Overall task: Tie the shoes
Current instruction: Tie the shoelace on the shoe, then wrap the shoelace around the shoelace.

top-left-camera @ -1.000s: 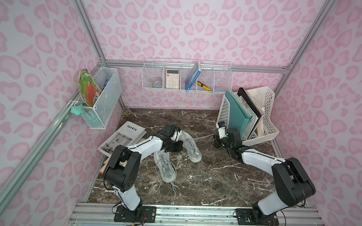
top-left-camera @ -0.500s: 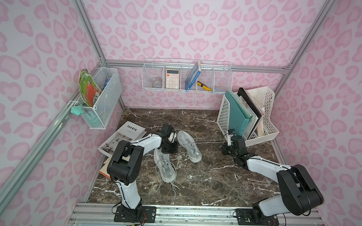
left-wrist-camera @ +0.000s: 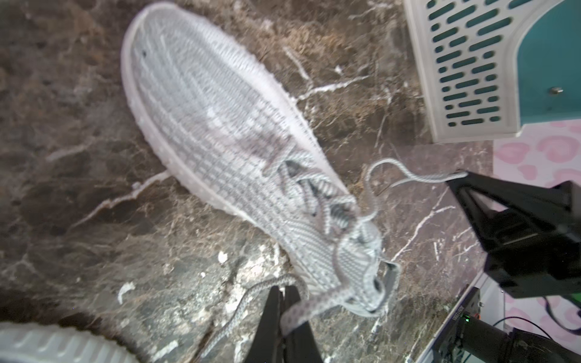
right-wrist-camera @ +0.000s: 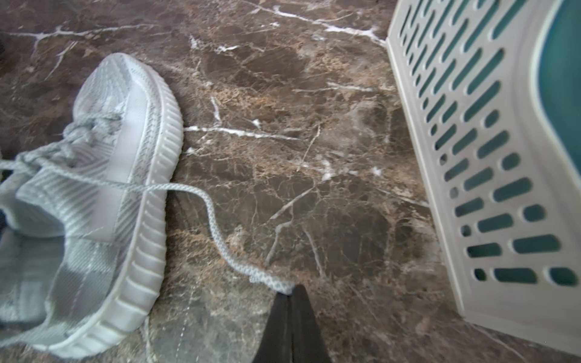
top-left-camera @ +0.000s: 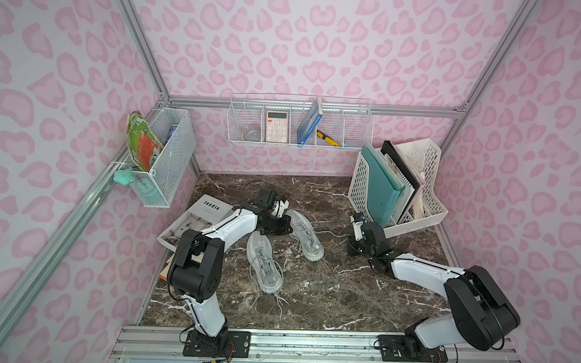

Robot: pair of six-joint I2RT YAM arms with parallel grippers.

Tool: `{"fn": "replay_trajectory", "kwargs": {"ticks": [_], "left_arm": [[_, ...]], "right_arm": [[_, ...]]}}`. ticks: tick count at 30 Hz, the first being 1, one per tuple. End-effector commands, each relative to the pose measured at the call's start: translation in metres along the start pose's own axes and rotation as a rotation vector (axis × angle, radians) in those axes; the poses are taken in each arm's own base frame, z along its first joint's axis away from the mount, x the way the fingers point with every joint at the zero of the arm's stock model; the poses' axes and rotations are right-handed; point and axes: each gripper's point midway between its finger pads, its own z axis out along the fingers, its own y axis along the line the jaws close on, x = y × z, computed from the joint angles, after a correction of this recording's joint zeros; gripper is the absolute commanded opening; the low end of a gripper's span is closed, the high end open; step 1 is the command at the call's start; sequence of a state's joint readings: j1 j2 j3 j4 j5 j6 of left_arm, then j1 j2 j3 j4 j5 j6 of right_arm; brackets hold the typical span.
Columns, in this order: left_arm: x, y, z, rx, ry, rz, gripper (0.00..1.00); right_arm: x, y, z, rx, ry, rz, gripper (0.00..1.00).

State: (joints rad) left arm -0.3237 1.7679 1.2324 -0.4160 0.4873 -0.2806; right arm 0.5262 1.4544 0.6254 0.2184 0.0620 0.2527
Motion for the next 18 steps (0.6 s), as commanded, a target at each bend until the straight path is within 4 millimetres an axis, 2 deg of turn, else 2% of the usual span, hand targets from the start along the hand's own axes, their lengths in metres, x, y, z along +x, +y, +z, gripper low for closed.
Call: {"fn": "replay_trajectory", "kwargs": {"ticks": [1, 7, 14, 18], "left_arm": [[-0.008, -0.011, -0.006, 0.034, -0.010, 0.046, 0.00], [-0.012, -0.023, -0.005, 0.076, -0.011, 0.104, 0.00], [-0.017, -0.031, -0.005, 0.118, -0.033, 0.189, 0.00], [-0.017, -0.032, -0.001, 0.132, -0.029, 0.220, 0.00]], "right_arm": [[-0.004, 0.021, -0.008, -0.107, -0.015, -0.082, 0.29], [-0.042, 0.053, -0.027, -0.264, -0.141, -0.195, 0.58], [-0.071, 0.115, -0.028, -0.559, -0.263, -0.277, 0.58], [-0.078, 0.133, -0.020, -0.628, -0.305, -0.285, 0.59]]}}
